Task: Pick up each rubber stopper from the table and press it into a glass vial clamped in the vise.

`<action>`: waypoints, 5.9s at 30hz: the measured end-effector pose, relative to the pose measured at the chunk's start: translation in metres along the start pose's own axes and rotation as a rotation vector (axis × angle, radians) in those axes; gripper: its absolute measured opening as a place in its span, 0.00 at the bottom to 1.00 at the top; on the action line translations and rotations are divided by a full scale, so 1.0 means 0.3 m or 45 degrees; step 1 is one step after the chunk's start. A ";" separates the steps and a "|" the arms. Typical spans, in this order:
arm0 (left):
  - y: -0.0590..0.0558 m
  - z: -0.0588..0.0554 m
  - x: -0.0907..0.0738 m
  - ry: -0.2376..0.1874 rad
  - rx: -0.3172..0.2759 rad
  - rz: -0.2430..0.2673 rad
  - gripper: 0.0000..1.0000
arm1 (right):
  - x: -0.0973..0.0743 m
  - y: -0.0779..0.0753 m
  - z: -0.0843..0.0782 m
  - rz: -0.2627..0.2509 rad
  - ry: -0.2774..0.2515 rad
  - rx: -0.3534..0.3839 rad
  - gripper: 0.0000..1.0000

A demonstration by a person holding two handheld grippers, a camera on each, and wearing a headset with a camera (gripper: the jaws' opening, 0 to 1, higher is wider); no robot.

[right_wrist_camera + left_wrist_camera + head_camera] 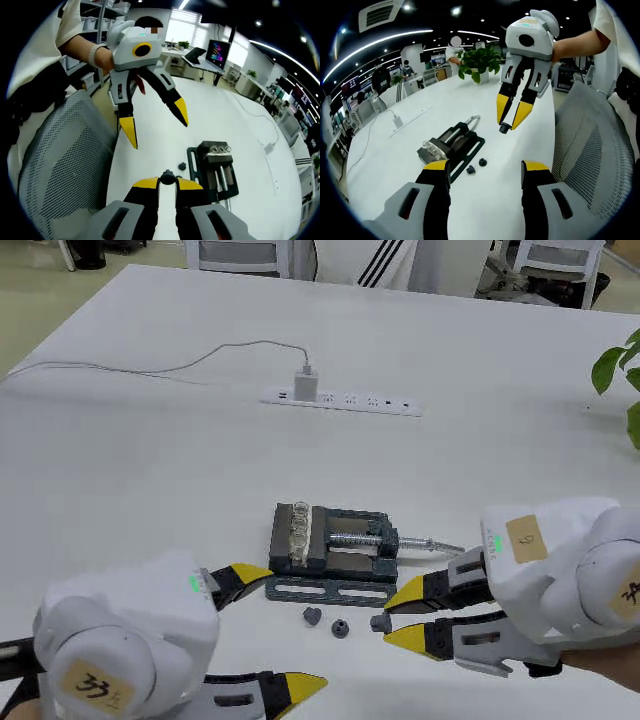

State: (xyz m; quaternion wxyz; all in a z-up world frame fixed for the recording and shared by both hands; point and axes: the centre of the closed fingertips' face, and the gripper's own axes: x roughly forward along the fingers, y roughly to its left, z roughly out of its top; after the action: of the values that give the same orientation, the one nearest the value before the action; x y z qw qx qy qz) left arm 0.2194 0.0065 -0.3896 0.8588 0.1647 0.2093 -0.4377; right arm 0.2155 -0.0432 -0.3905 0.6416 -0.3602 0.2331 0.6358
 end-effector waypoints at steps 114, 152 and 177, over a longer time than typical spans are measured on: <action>-0.158 0.065 0.100 0.023 0.158 -0.293 0.04 | -0.008 0.078 0.037 0.254 -0.009 -0.008 0.08; -0.028 0.003 -0.015 -0.058 -0.142 0.022 0.55 | -0.003 0.054 0.061 0.294 0.038 0.000 0.06; 0.078 -0.023 -0.114 -0.108 -0.239 0.131 0.99 | 0.039 -0.358 0.122 0.223 0.236 -0.106 0.06</action>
State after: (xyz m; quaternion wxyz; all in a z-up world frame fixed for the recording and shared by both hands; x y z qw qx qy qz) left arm 0.2192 0.0464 -0.3759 0.8999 0.0755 0.2043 -0.3779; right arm 0.3163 -0.0006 -0.3583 0.5440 -0.4220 0.2953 0.6625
